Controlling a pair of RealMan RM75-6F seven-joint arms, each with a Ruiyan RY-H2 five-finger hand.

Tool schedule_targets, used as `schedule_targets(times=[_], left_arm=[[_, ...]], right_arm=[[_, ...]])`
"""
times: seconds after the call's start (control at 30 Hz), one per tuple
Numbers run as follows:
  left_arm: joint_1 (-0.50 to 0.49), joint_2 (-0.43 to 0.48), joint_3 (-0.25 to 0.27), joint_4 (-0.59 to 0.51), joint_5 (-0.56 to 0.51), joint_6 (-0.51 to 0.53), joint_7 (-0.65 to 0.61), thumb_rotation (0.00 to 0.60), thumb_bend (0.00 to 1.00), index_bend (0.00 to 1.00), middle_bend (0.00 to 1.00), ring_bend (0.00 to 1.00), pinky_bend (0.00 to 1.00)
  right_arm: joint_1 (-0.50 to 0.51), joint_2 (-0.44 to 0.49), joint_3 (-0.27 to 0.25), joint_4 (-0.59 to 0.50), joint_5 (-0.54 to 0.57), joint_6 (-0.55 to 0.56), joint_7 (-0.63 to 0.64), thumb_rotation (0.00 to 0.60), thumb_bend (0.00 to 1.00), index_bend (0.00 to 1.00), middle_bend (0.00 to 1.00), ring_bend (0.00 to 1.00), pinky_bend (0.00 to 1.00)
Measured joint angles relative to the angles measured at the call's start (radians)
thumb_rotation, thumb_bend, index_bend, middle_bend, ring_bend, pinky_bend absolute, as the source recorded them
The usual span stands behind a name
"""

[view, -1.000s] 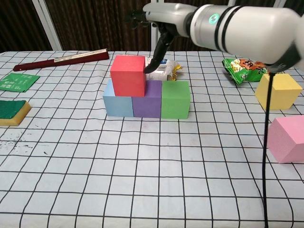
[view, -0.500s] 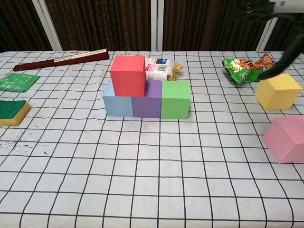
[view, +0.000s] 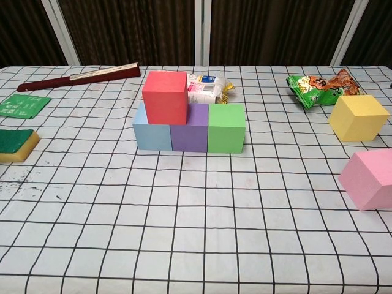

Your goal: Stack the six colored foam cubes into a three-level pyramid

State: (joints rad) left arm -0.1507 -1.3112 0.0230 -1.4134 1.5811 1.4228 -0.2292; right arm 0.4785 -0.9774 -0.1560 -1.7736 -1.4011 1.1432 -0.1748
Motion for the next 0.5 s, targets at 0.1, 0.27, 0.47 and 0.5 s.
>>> schedule_targets(times=[0.1, 0.27, 0.47, 0.5], left_arm=[[0.001, -0.001, 0.002, -0.003, -0.001, 0.000, 0.004, 0.600, 0.00, 0.10, 0.14, 0.02, 0.06], [0.002, -0.003, 0.004, -0.001, -0.005, -0.003, 0.004, 0.600, 0.00, 0.10, 0.14, 0.02, 0.06], [0.002, -0.013, 0.005, 0.012, -0.007, -0.007, -0.006, 0.600, 0.00, 0.10, 0.14, 0.02, 0.06], [0.002, -0.015, 0.006, 0.015, -0.007, -0.007, -0.007, 0.600, 0.00, 0.10, 0.14, 0.02, 0.06]], right_arm=[[-0.020, -0.026, -0.010, 0.047, -0.047, -0.004, 0.034, 0.600, 0.00, 0.00, 0.03, 0.00, 0.00], [-0.035, -0.082, -0.010, 0.107, -0.087, -0.014, 0.041, 0.600, 0.00, 0.00, 0.06, 0.00, 0.00], [-0.043, -0.158, 0.022, 0.163, -0.091, -0.019, 0.004, 0.600, 0.00, 0.00, 0.13, 0.00, 0.00], [-0.042, -0.176, 0.030, 0.175, -0.091, -0.022, -0.001, 0.600, 0.00, 0.00, 0.14, 0.00, 0.00]])
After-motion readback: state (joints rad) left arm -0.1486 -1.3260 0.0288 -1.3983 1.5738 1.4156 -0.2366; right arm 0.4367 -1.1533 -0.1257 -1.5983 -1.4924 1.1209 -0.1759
